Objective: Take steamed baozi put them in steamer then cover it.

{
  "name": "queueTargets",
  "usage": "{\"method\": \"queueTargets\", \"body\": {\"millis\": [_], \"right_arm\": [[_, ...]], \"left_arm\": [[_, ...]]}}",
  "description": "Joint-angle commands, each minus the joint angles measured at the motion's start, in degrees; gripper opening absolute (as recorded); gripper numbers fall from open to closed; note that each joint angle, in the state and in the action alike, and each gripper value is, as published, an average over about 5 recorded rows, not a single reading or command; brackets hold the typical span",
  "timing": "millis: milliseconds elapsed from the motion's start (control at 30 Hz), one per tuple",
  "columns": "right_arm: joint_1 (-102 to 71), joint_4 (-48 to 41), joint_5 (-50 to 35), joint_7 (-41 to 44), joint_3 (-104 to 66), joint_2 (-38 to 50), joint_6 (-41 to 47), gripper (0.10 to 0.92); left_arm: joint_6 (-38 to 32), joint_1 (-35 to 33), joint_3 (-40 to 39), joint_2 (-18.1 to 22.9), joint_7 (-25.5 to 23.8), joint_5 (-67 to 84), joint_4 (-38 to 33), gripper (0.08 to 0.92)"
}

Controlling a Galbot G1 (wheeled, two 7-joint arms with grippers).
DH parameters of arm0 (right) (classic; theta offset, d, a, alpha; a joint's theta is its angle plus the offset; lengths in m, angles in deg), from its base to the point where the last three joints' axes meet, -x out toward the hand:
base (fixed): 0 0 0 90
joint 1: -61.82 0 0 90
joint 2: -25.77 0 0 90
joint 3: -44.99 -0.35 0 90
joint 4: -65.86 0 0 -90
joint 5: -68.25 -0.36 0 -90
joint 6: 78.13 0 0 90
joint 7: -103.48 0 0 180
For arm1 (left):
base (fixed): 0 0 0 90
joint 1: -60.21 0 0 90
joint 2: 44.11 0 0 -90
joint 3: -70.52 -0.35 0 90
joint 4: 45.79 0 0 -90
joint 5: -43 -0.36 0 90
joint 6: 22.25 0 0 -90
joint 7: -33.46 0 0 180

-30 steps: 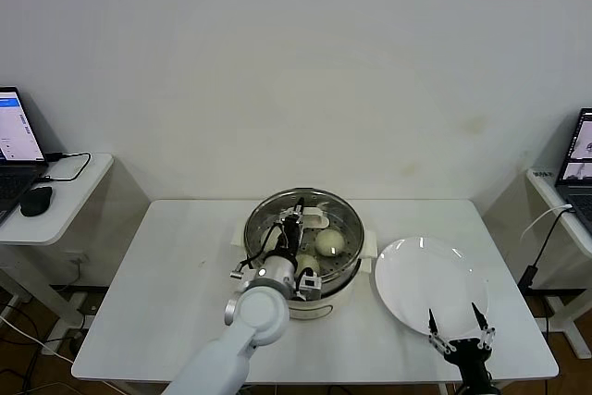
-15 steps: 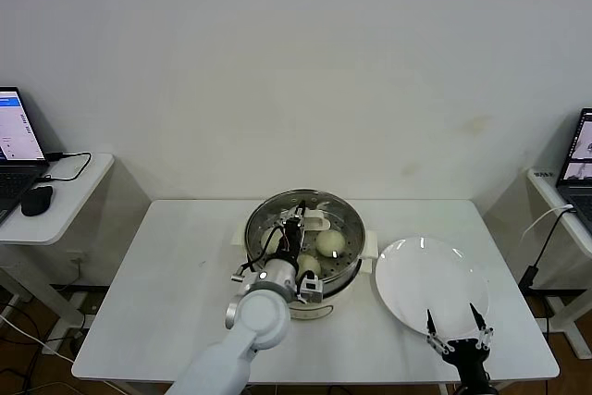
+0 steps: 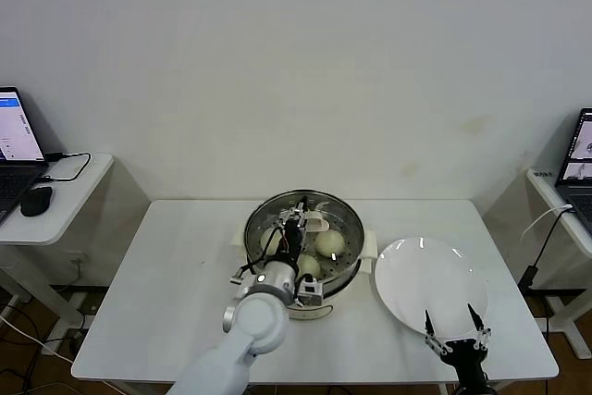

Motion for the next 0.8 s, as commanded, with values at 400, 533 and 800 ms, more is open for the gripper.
{"method": "queueTargets", "body": {"millis": [400, 533, 800], "right_arm": [[-0.38, 0.2, 0.07, 0.14, 0.25, 0.56, 0.07, 0.823], [-1.22, 0.83, -0.63, 0.1, 0.46, 1.33, -0.04, 0.823], [-6.9, 5.09, -9.12, 0.39, 2.98, 6.94, 0.95, 0.823]], "left_arm": [[-14.06, -24.64, 14.06, -10.15, 22.7, 56.24, -22.73, 0.756], [-24.07, -33.78, 23.37, -8.34, 31.53, 75.85, -22.98, 0.816], [-26.58, -48.86, 35.11, -8.04, 34.21, 91.78, -22.05, 0.823]]}}
